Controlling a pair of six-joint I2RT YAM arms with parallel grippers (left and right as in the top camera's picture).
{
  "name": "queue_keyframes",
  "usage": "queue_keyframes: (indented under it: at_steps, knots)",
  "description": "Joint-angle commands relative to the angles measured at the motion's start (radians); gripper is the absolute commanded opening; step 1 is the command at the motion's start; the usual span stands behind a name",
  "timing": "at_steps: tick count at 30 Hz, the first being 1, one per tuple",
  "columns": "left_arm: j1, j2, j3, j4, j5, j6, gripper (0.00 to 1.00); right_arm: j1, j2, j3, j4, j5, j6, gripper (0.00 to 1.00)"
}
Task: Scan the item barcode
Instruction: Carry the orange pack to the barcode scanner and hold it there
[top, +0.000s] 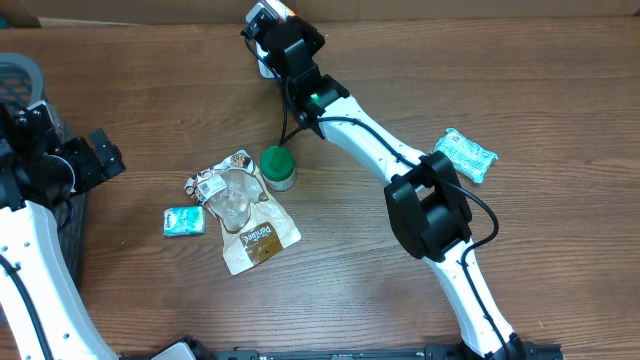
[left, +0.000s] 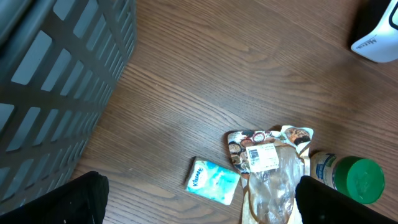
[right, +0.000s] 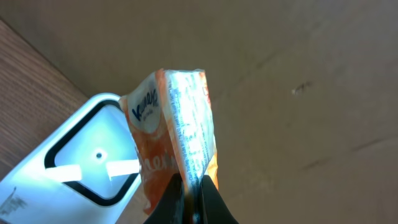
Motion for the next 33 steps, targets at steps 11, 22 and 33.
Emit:
queue_keyframes:
  at_steps: [11, 22, 33]
  knots:
    - [0.004, -0.001, 0.014, 0.000, 0.011, 0.023, 1.00, 0.001, 0.087, 0.011, 0.055, -0.029, -0.090, 0.04]
    - [0.004, -0.001, 0.014, 0.000, 0.011, 0.023, 0.99, 0.001, 0.089, 0.011, 0.074, -0.029, -0.071, 0.04]
    - [0.004, -0.001, 0.014, 0.000, 0.011, 0.023, 0.99, 0.002, -0.035, 0.012, 0.000, -0.021, 0.068, 0.04]
